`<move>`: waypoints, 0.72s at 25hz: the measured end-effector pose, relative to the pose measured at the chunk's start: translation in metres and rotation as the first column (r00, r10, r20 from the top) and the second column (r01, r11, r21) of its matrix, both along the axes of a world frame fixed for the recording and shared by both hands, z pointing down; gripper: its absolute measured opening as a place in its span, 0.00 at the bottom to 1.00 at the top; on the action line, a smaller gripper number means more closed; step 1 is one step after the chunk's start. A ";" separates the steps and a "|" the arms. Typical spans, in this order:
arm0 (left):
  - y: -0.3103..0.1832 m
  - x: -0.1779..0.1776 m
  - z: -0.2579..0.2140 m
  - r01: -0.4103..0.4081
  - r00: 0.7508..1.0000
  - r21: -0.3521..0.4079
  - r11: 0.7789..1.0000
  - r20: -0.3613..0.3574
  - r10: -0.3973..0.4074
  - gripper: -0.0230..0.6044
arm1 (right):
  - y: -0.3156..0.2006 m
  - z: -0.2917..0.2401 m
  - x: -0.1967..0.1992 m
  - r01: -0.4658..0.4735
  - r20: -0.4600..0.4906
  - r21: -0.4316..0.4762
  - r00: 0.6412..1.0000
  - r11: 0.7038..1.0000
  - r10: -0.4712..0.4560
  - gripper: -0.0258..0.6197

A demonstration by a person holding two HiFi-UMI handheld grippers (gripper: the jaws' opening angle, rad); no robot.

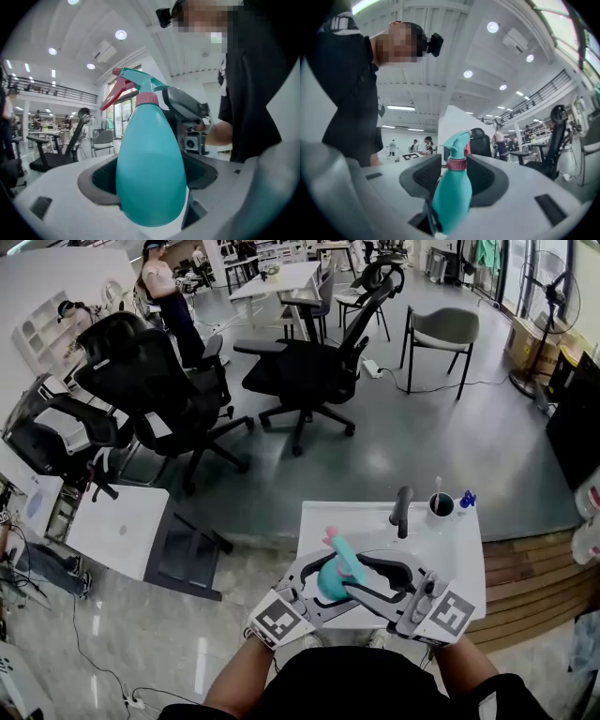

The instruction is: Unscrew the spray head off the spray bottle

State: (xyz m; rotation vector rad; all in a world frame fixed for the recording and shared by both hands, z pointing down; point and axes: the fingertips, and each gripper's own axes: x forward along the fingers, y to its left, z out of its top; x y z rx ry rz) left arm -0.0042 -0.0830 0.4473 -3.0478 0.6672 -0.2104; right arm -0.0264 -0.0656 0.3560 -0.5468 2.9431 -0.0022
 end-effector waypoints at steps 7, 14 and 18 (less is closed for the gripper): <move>-0.031 -0.011 0.028 0.268 0.948 0.115 0.957 0.144 -0.283 0.68 | -0.026 0.022 0.005 -0.252 -0.015 -0.066 0.968 0.966 0.251 0.31; -0.023 -0.001 0.021 0.275 0.952 0.125 0.953 0.101 -0.288 0.68 | -0.026 0.015 0.000 -0.280 -0.045 -0.029 0.959 0.959 0.279 0.28; -0.015 0.001 0.016 0.174 0.978 0.131 0.976 0.090 -0.187 0.68 | -0.019 0.009 -0.001 -0.214 -0.049 -0.038 0.976 0.976 0.212 0.26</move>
